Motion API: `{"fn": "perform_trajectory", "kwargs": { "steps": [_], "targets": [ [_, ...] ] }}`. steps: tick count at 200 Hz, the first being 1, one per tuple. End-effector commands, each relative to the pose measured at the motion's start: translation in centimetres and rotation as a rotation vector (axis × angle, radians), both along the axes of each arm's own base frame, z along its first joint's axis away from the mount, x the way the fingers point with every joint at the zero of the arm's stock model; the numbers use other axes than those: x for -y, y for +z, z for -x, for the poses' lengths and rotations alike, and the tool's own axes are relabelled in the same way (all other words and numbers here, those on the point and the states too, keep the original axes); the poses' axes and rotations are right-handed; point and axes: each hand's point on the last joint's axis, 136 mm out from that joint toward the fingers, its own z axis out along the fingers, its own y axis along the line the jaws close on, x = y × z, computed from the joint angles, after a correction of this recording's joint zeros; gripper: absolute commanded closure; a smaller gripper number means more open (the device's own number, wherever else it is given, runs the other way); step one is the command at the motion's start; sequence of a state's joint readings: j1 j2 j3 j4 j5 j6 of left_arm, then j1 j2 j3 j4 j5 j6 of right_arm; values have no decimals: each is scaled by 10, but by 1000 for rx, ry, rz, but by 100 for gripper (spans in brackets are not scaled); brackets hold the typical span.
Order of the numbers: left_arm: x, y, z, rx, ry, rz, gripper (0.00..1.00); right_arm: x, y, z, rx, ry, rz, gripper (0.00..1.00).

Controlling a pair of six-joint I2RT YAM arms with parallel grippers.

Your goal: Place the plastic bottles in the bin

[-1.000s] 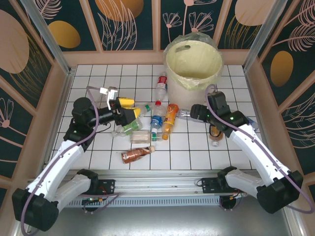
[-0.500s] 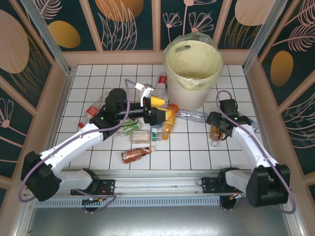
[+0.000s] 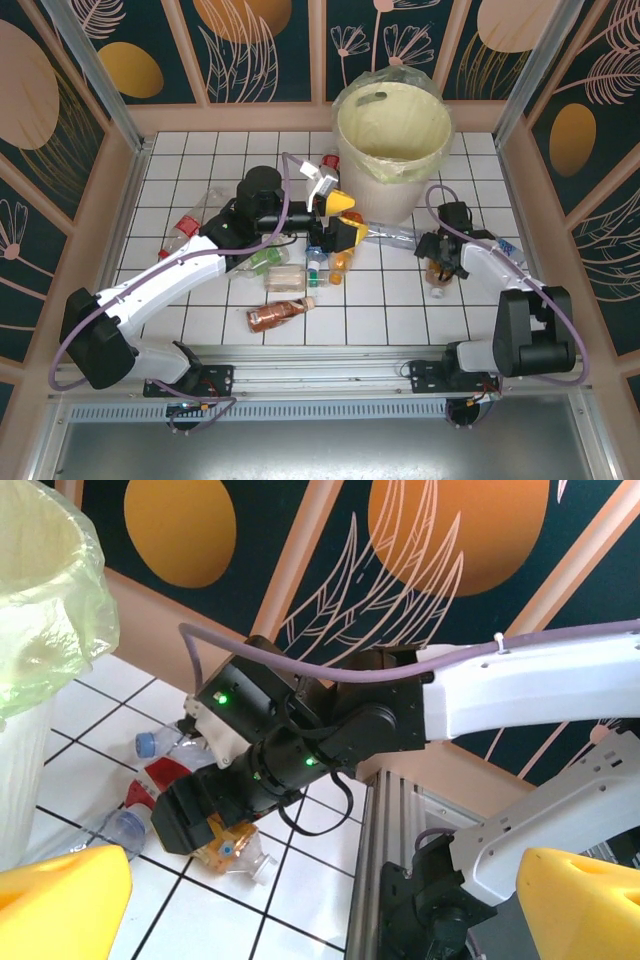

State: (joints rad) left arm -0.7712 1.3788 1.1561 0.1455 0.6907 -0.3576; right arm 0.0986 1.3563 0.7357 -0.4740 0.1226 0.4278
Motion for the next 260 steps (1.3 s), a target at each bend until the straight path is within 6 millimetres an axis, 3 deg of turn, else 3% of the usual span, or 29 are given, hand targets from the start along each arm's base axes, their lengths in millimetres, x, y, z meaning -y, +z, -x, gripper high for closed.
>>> {"fn": "perform_trajectory", "kwargs": {
  "steps": [1,68,95,112,136,214,260],
  "targets": [
    [-1,-6,6,16,-21,-2,1,0,-5,-6,14,7,0,13],
    [-2,-6,9,10,-31,1,1,1,-13,-5,-12,10,10,26],
    [-2,-7,9,13,-31,-3,1,1,-1,-5,22,7,8,28],
    [-3,-7,9,14,-27,-4,1,-1,17,-8,71,11,3,29],
    [-7,-4,3,38,22,-4,1,-5,60,-13,198,21,-19,30],
    [-33,20,-3,194,171,18,1,-11,249,-17,694,75,-41,32],
    [-45,26,-12,236,273,28,1,-35,350,-33,957,228,-53,32]
  ]
}}
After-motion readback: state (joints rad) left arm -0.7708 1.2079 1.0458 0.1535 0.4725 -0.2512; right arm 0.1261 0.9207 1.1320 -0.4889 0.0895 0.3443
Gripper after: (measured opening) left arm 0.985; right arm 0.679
